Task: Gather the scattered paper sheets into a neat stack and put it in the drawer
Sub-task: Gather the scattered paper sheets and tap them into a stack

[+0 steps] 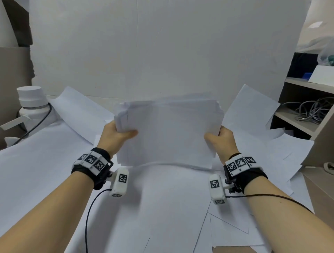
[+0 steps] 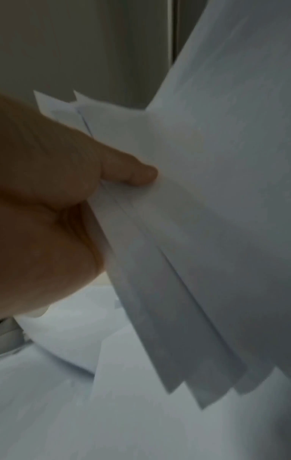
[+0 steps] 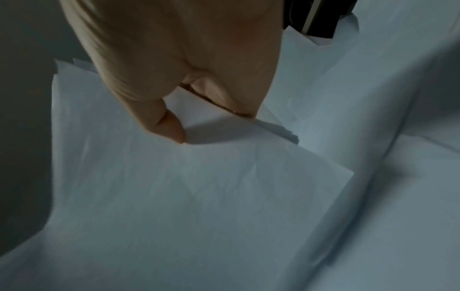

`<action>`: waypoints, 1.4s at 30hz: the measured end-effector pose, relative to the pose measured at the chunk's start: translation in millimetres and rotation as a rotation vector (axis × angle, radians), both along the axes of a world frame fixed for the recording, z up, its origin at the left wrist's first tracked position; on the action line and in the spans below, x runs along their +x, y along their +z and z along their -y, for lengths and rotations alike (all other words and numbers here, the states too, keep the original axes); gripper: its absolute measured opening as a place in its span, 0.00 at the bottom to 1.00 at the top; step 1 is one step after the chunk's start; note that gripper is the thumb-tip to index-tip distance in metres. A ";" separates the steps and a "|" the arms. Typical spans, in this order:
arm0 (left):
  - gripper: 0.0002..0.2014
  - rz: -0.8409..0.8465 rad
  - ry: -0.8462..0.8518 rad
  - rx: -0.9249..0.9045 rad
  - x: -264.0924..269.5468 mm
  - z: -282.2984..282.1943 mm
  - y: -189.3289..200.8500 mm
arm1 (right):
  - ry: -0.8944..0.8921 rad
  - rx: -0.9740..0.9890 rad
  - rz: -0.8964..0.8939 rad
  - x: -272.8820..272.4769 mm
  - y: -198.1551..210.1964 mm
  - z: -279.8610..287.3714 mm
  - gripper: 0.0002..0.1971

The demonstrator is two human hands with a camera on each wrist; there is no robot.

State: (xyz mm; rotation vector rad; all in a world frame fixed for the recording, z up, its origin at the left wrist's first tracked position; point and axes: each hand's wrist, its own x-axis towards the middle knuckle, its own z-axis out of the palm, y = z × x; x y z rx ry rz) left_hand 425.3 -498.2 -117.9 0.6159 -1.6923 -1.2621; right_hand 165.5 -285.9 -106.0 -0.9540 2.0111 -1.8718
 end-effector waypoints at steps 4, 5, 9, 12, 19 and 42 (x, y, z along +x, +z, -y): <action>0.29 -0.163 0.005 0.016 -0.9 -3.1 18.8 | -0.020 -0.093 0.004 0.1 9.5 -2.9 0.10; 0.34 -0.153 -0.008 0.038 1.4 -0.8 16.3 | -0.010 -0.095 0.013 -0.4 6.7 -6.2 0.11; 0.40 -0.018 -0.089 0.122 7.6 -2.7 -5.3 | 0.043 -0.065 0.059 1.3 -11.9 -11.3 0.16; 0.28 0.003 -0.181 0.110 -2.3 -13.6 -9.6 | 0.023 -0.075 0.110 5.2 -13.7 -5.0 0.16; 0.36 -0.053 -0.061 0.183 -17.4 -3.5 -2.0 | -0.069 -0.032 0.064 6.4 -0.8 -0.4 0.33; 0.29 -0.066 0.012 0.107 -23.0 -10.2 2.4 | -0.319 0.210 -0.515 14.3 18.5 -6.7 0.25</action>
